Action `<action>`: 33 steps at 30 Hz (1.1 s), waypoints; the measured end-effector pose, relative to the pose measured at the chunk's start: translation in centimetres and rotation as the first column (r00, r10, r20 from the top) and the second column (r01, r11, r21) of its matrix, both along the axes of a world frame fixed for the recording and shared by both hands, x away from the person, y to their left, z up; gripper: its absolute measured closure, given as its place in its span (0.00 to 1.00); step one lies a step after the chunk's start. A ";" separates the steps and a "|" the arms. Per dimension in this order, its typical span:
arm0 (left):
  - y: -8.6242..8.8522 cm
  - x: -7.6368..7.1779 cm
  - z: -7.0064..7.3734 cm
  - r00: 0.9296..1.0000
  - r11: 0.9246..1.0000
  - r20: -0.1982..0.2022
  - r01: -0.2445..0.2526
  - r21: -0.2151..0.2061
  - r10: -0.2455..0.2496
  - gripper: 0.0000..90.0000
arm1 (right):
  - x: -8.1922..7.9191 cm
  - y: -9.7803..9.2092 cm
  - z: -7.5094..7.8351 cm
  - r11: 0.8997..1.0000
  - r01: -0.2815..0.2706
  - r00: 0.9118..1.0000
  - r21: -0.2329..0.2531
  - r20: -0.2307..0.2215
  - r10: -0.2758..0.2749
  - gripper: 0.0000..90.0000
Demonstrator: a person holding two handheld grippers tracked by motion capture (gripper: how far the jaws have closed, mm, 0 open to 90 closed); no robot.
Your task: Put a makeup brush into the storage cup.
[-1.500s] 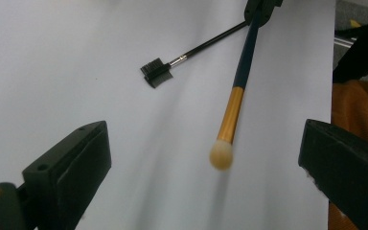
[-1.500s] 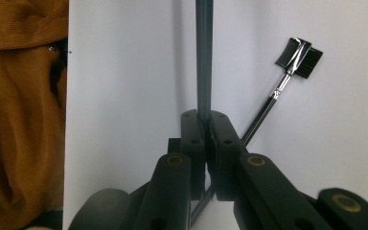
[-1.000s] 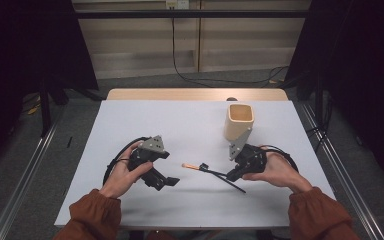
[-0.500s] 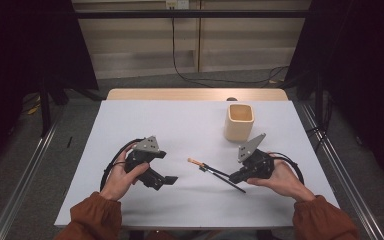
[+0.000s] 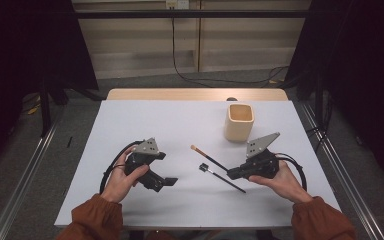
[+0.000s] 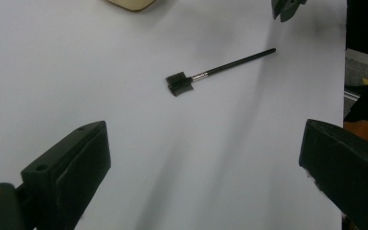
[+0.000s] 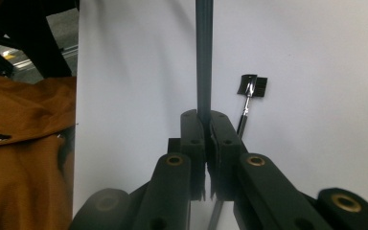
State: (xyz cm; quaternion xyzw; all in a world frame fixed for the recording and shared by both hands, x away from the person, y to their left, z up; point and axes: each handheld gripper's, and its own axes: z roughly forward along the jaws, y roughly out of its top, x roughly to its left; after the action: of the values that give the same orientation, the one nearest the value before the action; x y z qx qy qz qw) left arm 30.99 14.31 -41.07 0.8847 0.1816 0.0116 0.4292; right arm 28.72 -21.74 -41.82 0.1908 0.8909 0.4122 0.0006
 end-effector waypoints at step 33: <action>-0.1 -0.3 -0.3 1.000 0.999 0.023 -0.014 -0.029 0.015 0.04 | -0.7 -0.6 0.8 0.924 0.080 0.992 0.374 0.063 -0.111 0.96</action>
State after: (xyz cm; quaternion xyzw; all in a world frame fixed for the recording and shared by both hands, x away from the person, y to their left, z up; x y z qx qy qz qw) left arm 30.69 14.22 -41.38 0.8768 0.1832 0.0223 0.4440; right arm 28.00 -22.32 -41.04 0.2133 0.7860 0.5799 0.0216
